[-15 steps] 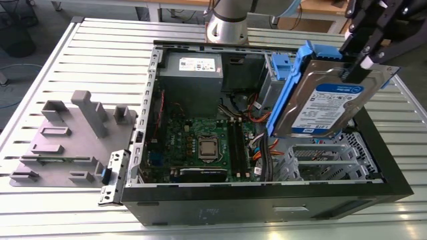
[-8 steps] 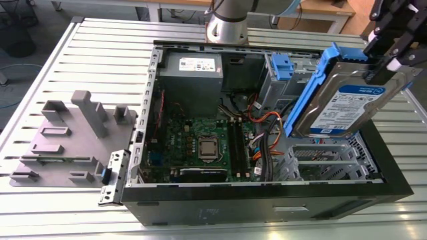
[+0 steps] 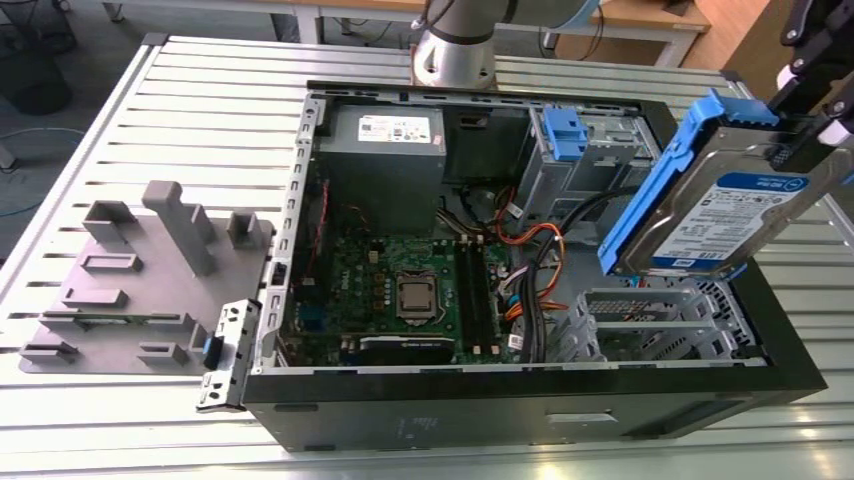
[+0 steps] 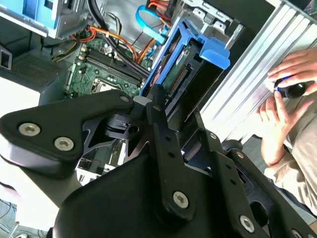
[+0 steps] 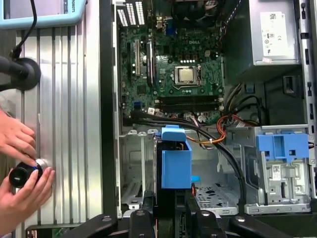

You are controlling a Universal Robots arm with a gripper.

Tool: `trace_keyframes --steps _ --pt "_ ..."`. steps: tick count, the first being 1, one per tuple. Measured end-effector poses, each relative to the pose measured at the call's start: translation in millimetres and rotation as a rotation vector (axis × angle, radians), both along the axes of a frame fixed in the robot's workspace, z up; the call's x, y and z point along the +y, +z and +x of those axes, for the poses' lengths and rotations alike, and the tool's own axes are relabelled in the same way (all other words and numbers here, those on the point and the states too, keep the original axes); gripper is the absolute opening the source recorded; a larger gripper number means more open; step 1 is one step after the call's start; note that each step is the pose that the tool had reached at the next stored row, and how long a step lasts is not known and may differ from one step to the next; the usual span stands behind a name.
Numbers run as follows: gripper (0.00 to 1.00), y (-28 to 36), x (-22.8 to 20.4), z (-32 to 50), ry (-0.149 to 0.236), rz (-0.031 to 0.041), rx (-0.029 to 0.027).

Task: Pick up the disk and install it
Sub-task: 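Insert the disk into the insertion slot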

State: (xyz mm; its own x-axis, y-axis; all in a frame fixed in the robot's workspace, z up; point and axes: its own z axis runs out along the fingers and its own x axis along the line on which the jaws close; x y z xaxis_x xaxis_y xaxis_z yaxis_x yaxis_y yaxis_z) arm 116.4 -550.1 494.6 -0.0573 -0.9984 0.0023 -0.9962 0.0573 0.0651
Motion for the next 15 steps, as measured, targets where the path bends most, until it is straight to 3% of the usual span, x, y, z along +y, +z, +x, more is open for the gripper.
trace_keyframes --steps 1,2,4,5,7,15 --pt "0.35 0.0 0.1 0.7 0.0 0.001 0.0001" --pt "0.35 0.0 -0.3 0.9 0.0 0.029 0.0001" --pt "0.35 0.0 -1.3 0.9 0.0 0.0518 0.0001" --pt "0.35 0.0 -2.1 0.9 0.001 0.0593 0.0001" --pt "0.35 -0.2 -4.8 1.0 0.001 0.0659 0.0001" --pt "0.35 -1.8 -23.3 1.8 0.001 0.075 0.0001"
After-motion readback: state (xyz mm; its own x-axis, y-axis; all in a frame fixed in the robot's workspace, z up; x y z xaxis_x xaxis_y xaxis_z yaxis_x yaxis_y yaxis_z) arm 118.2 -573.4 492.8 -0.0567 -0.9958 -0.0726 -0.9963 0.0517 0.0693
